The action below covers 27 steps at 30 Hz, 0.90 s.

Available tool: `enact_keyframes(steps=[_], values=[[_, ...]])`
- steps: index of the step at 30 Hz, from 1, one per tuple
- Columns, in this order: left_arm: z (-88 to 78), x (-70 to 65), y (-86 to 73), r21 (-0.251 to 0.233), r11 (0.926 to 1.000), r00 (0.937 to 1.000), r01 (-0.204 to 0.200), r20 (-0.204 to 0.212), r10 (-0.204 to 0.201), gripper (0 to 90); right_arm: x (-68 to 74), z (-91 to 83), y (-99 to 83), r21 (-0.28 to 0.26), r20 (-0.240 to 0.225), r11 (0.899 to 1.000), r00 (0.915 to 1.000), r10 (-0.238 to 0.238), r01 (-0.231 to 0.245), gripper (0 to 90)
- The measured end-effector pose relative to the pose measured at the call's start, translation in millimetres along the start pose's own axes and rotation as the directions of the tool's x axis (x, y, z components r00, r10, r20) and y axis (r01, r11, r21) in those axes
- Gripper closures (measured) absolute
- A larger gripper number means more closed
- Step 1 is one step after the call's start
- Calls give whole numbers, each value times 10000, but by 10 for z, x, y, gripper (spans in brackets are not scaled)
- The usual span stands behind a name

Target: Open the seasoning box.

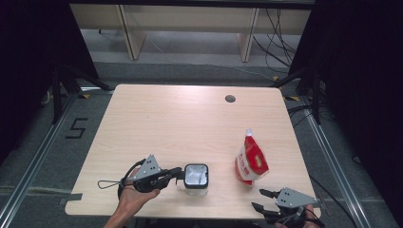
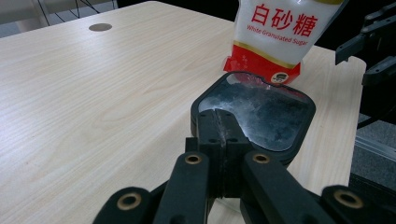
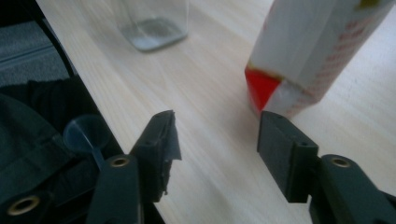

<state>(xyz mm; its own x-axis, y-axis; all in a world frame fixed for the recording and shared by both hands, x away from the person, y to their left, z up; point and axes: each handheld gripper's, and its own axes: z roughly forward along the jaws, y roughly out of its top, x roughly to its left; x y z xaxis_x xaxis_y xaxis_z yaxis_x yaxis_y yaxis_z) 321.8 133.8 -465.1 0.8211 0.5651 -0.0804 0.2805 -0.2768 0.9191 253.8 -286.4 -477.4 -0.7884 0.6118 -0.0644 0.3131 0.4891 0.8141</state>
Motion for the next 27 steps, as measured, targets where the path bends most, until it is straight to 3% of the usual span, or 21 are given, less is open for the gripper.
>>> enact_keyframes(steps=[9, 11, 22, 27], values=[[-7, 0, -10, -9, 10000, 9999, 94, -59, -94, 892, 180, 74, 152, -711, 15, 9971, 9996, -280, 281, 628], [-5, 6, -18, -71, 9998, 9998, 200, -22, -200, 891, 244, 140, 222, -1072, -105, 9935, 9991, -403, 390, 665], [-14, 19, -28, -35, 9996, 9996, 272, -3, -272, 892, 348, 445, 450, -1377, -191, 9857, 9947, -1008, 972, 747], [-8, 19, -31, -93, 9995, 9996, 295, 36, -295, 892, 392, 590, 569, -1567, -232, 9780, 9894, -1434, 1380, 830]])
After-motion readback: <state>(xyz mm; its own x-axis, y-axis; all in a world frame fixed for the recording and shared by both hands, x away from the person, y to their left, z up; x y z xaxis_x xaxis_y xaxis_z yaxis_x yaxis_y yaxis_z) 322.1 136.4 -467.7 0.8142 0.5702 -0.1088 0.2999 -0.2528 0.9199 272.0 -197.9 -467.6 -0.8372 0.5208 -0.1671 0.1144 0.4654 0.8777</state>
